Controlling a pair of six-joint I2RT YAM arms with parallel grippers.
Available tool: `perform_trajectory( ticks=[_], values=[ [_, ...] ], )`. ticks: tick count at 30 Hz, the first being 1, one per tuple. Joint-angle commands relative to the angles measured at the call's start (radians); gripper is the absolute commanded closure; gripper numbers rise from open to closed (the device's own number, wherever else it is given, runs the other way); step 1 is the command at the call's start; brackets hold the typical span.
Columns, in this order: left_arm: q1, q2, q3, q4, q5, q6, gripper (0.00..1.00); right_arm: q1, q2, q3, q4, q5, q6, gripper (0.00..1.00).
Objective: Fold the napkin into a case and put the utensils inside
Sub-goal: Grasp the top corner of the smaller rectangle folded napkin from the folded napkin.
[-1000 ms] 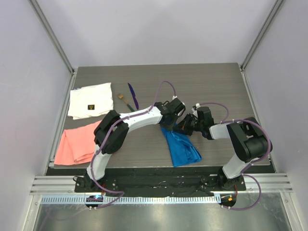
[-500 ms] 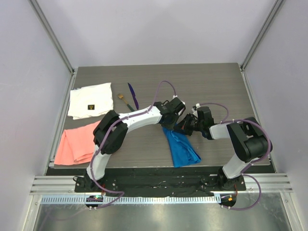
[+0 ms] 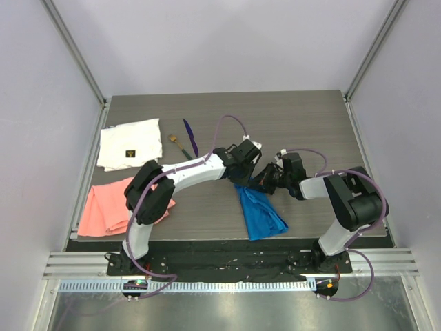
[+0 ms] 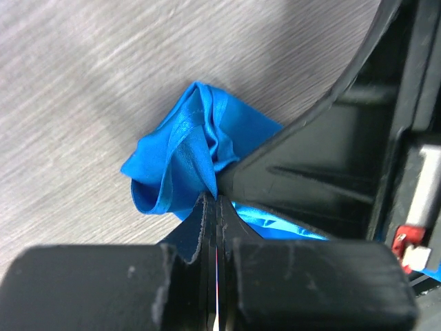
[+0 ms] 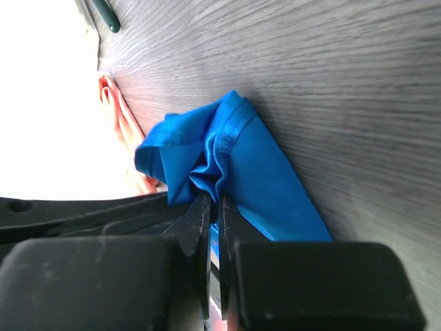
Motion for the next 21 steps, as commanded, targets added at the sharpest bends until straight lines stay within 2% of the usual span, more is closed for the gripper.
perform_trajectory(
  ticks=[1, 3, 11, 17, 21],
  values=[
    [0.003, -0.060, -0.034, 0.055, 0.036, -0.023, 1.00, -0.002, 0.042, 0.031, 0.113, -0.041, 0.072, 0.99],
    [0.005, -0.057, -0.034, 0.044, 0.033, -0.010, 1.00, -0.004, 0.057, 0.016, 0.188, -0.044, 0.119, 0.99],
    [0.006, -0.082, -0.070, 0.087, 0.058, -0.012, 1.00, -0.002, 0.130, 0.028, 0.270, -0.075, 0.194, 0.99],
    [0.005, -0.079, -0.086, 0.120, 0.105, -0.018, 1.00, 0.001, 0.228, 0.020, 0.490, -0.072, 0.346, 0.99],
    [0.006, -0.071, -0.086, 0.123, 0.091, -0.015, 1.00, 0.013, 0.232, -0.041, 0.540, -0.038, 0.394, 0.97]
  ],
)
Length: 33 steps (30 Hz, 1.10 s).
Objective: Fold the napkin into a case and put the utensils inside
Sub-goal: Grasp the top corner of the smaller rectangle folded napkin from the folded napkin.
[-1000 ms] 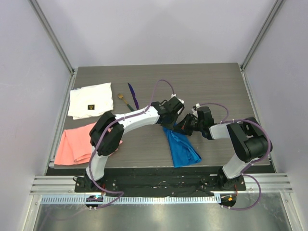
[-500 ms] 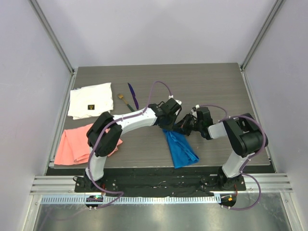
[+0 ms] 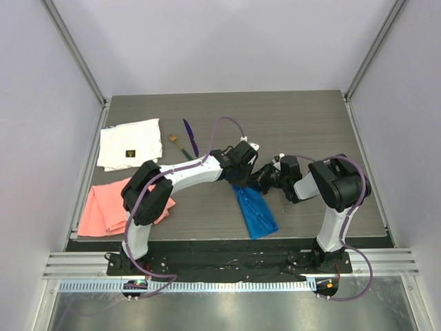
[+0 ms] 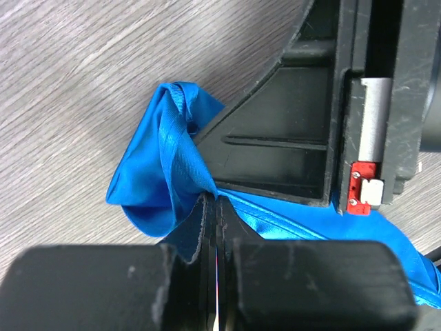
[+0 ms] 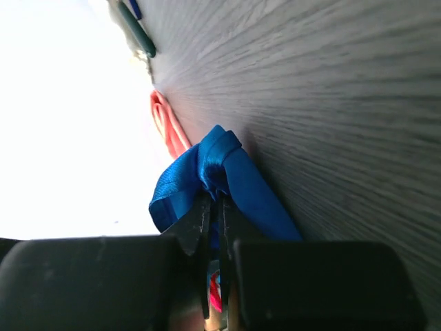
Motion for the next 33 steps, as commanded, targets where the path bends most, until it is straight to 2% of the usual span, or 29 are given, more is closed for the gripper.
perform_trajectory(
  ticks=[1, 7, 9, 11, 14, 15, 17, 21, 26, 30, 33],
  values=[
    [-0.007, -0.038, 0.001, 0.054, 0.055, -0.004, 1.00, 0.026, 0.009, -0.044, 0.207, 0.034, 0.121, 0.97],
    [-0.007, -0.010, 0.007, 0.037, 0.061, -0.016, 1.00, 0.035, 0.166, -0.047, 0.586, 0.028, 0.364, 0.95],
    [-0.007, -0.009, 0.007, 0.015, 0.035, -0.018, 1.00, 0.037, 0.185, -0.047, 0.596, 0.033, 0.359, 0.95],
    [-0.007, -0.012, 0.002, 0.005, -0.010, -0.007, 0.99, 0.038, 0.174, -0.053, 0.524, 0.042, 0.289, 0.95],
    [0.004, -0.018, 0.002, 0.001, -0.023, -0.004, 0.85, 0.040, 0.144, -0.056, 0.426, 0.043, 0.220, 0.93],
    [0.008, -0.016, 0.007, -0.002, -0.021, -0.005, 0.77, 0.040, 0.137, -0.059, 0.407, 0.043, 0.182, 0.93],
    [0.018, -0.021, 0.011, -0.002, -0.027, -0.004, 0.72, 0.041, 0.137, -0.059, 0.376, 0.039, 0.160, 0.93],
    [0.031, -0.045, 0.030, -0.022, -0.049, 0.004, 0.55, 0.040, 0.154, -0.061, 0.370, 0.030, 0.132, 0.93],
    [0.054, -0.133, -0.027, -0.012, -0.048, -0.008, 0.56, 0.041, 0.157, -0.052, 0.358, 0.028, 0.117, 0.93],
    [0.082, -0.160, -0.073, -0.015, -0.018, -0.044, 0.74, 0.046, 0.133, -0.036, 0.300, 0.034, 0.085, 0.91],
    [0.091, -0.168, -0.130, 0.026, -0.020, -0.054, 0.84, 0.049, 0.124, -0.025, 0.274, 0.039, 0.074, 0.88]
  ],
)
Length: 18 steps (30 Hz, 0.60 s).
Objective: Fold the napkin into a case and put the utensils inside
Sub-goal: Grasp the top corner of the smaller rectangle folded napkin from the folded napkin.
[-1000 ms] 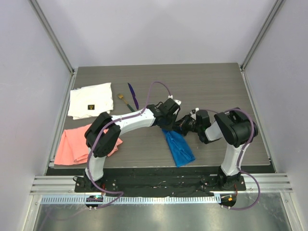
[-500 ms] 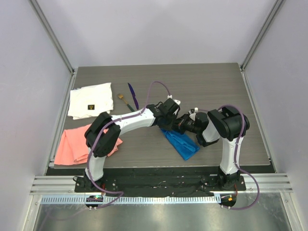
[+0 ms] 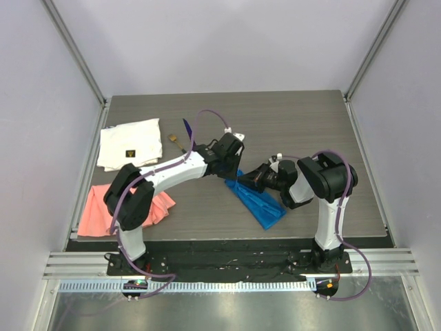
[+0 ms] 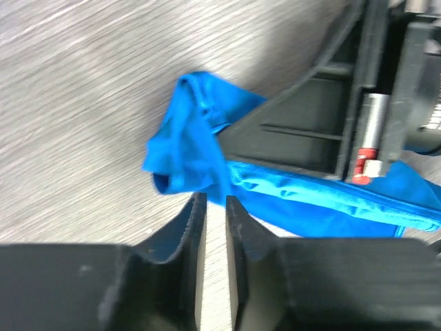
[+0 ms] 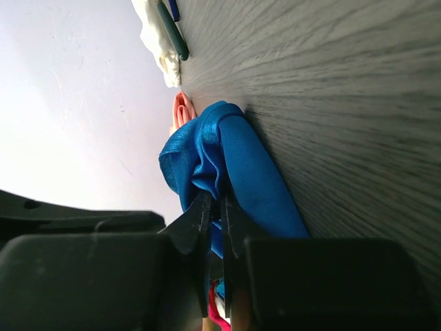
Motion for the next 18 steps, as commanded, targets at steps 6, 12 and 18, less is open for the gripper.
perform_trajectory(
  ticks=[6, 12, 18],
  values=[
    [0.049, 0.004, -0.080, 0.069, -0.021, -0.030, 0.97, 0.028, -0.029, 0.025, -0.139, 0.017, -0.034, 0.88],
    [0.056, 0.060, -0.060, 0.124, 0.025, -0.035, 0.98, 0.065, -0.038, 0.056, -0.204, 0.037, -0.062, 0.87],
    [0.056, 0.066, -0.071, 0.134, 0.013, -0.029, 0.99, 0.082, -0.044, 0.111, -0.304, 0.053, -0.119, 0.84]
  ],
)
